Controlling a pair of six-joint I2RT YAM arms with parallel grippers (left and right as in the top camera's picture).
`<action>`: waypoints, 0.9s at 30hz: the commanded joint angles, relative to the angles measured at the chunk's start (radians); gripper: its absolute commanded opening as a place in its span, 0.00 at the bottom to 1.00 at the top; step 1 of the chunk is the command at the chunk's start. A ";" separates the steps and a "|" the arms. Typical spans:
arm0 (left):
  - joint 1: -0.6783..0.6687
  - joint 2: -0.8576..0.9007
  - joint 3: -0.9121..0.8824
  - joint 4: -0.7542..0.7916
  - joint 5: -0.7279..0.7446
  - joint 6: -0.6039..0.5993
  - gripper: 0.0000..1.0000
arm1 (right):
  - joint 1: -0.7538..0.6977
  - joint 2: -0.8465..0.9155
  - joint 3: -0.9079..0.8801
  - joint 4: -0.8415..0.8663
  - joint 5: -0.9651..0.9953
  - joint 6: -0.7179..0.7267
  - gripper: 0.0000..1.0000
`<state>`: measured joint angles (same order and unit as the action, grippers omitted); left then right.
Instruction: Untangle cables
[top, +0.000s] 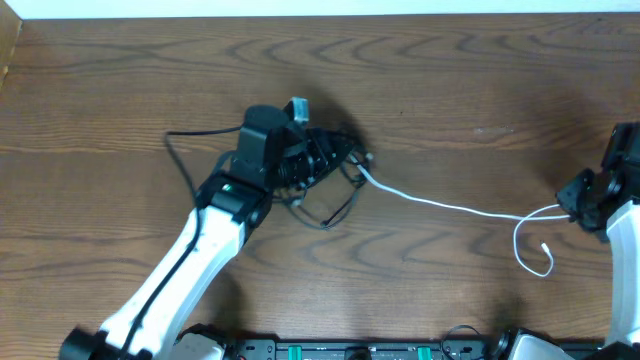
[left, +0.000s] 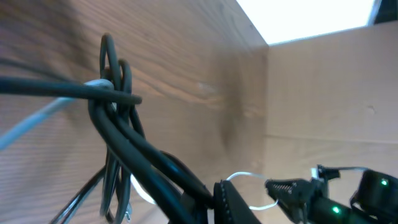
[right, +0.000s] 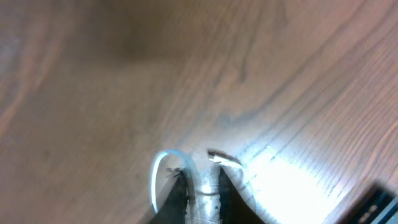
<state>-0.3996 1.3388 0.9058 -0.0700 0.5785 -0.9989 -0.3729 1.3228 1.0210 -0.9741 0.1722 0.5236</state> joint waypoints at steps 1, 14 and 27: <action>0.002 -0.066 0.010 -0.076 -0.165 0.127 0.07 | -0.005 -0.002 -0.043 0.011 0.002 0.055 0.28; -0.004 -0.078 0.005 -0.182 -0.172 0.135 0.08 | -0.005 -0.002 -0.071 -0.002 -0.002 0.055 0.99; -0.074 -0.078 0.003 -0.181 -0.229 0.134 0.08 | -0.005 -0.002 -0.071 -0.002 -0.003 0.055 0.99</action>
<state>-0.4637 1.2716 0.9058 -0.2573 0.3824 -0.8856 -0.3759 1.3231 0.9577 -0.9749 0.1654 0.5674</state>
